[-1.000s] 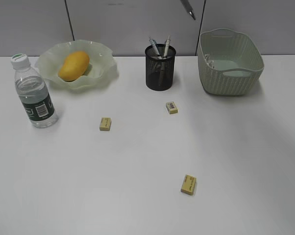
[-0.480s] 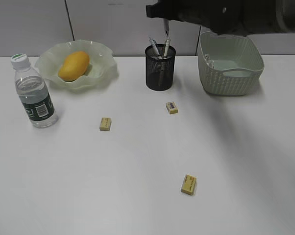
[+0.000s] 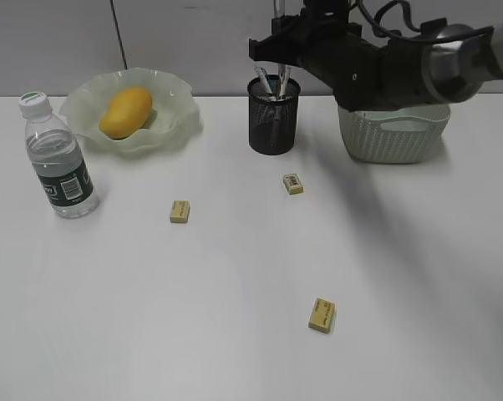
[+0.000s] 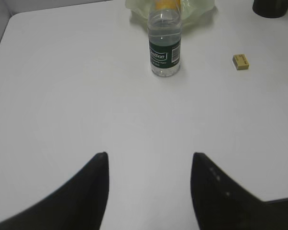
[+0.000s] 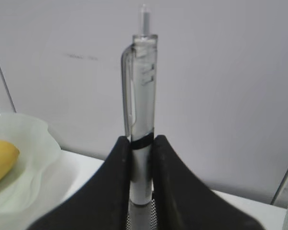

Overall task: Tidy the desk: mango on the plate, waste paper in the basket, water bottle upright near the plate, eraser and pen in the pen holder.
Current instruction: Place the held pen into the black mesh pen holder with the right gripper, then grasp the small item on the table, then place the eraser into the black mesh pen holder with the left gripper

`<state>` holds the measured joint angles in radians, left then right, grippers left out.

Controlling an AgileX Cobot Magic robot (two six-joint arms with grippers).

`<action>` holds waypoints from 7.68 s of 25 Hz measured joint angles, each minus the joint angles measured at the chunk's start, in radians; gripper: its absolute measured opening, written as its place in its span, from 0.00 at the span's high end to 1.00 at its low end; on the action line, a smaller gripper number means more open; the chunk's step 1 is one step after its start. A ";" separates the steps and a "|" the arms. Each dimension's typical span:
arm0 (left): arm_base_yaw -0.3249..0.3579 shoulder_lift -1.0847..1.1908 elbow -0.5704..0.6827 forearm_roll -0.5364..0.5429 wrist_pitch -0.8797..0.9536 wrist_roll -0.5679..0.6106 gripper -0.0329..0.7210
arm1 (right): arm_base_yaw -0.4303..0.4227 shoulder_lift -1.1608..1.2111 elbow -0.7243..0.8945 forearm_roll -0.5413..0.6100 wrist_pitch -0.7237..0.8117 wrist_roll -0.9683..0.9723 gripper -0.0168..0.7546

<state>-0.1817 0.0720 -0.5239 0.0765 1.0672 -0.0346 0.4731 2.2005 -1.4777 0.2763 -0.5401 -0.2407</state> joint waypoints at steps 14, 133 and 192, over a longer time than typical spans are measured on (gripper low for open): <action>0.000 0.000 0.000 0.000 0.000 0.000 0.41 | 0.000 0.068 0.005 -0.067 -0.013 0.015 0.53; -0.293 1.862 -0.882 -0.201 -0.219 -0.073 0.36 | 0.000 -2.007 0.963 -0.339 1.607 0.200 0.34; -0.309 2.113 -1.453 -0.346 -0.625 -0.213 0.68 | 0.000 -2.008 0.964 -0.339 1.605 0.204 0.35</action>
<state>-0.4907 2.1849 -1.9772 -0.2696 0.4427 -0.2477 0.4731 0.1924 -0.5132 -0.0626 1.0651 -0.0365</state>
